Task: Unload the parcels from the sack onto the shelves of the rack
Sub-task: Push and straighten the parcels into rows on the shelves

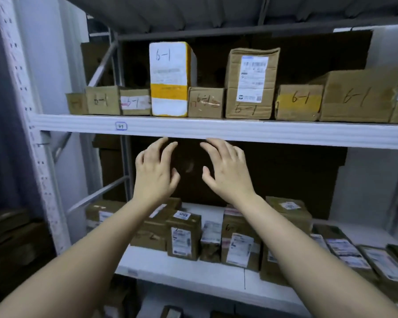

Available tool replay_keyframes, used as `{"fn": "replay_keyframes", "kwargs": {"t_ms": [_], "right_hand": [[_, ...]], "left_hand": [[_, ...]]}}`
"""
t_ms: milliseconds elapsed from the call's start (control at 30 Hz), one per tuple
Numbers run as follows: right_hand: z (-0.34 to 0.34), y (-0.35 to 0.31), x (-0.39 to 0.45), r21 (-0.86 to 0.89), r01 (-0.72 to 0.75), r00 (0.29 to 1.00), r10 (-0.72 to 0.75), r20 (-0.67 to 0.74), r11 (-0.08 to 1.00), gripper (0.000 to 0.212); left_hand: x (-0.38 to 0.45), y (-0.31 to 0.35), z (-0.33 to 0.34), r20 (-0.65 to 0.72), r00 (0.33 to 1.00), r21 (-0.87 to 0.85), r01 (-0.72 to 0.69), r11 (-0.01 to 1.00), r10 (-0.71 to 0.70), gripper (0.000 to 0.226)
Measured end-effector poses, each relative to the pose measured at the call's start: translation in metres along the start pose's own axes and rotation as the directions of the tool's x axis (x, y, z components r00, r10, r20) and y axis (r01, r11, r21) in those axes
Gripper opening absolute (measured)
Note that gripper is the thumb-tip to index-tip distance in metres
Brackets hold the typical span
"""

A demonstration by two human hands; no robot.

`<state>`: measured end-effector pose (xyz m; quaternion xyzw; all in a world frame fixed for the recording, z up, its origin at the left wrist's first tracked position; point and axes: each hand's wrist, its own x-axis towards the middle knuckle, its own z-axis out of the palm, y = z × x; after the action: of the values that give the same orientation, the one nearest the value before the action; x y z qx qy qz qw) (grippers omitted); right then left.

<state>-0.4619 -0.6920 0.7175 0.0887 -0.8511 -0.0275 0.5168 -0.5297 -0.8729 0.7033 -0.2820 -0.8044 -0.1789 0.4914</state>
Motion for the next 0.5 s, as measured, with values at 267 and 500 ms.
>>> {"fn": "replay_keyframes", "kwargs": {"t_ms": [267, 500], "right_hand": [[0.080, -0.073, -0.034, -0.046, -0.092, 0.954, 0.101, 0.282, 0.995, 0.057], [0.155, -0.088, -0.066, -0.044, -0.102, 0.880, 0.111, 0.461, 0.994, 0.062]], "left_hand": [[-0.081, -0.093, 0.010, 0.301, 0.950, 0.140, 0.042, 0.989, -0.083, 0.074], [-0.132, -0.126, 0.060, 0.562, 0.823, 0.180, -0.031, 0.983, -0.077, 0.081]]}}
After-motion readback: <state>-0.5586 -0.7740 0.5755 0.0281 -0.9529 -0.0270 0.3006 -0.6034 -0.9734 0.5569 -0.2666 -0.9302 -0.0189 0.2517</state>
